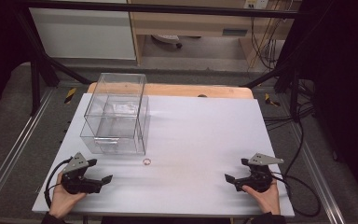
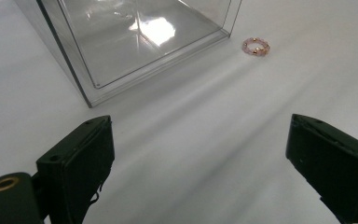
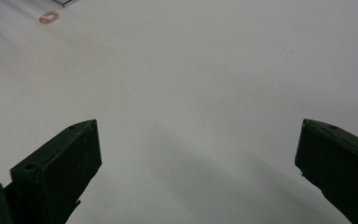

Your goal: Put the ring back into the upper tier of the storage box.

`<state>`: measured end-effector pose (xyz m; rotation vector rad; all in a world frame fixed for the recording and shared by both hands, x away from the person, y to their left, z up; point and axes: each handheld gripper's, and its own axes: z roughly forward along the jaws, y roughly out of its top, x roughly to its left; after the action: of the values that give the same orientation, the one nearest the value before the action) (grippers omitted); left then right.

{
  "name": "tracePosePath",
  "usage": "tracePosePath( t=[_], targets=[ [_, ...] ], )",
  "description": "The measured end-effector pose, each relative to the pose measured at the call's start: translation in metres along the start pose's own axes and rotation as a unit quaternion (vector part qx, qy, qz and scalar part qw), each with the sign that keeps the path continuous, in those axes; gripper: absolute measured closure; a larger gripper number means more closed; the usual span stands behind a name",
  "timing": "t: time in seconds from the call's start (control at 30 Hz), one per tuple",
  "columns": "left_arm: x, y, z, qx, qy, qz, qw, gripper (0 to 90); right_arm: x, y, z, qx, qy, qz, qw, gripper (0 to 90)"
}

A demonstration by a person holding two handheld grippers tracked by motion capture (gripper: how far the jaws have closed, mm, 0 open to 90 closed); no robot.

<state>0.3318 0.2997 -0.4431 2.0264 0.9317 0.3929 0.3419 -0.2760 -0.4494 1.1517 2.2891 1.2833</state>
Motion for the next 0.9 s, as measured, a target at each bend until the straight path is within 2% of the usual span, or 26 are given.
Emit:
tracePosePath(
  t=[0.53, 0.9],
  targets=[
    [-0.008, 0.003, 0.005, 0.0, -0.008, 0.002, 1.0, 7.5, 0.001, -0.002, 0.001, 0.005, 0.004, 0.0, 1.0, 0.8],
    [-0.021, 0.007, 0.013, 0.007, -0.017, 0.012, 0.9998, 7.9, 0.001, -0.002, 0.001, 0.007, 0.005, 0.001, 1.0, 0.6]
  ],
)
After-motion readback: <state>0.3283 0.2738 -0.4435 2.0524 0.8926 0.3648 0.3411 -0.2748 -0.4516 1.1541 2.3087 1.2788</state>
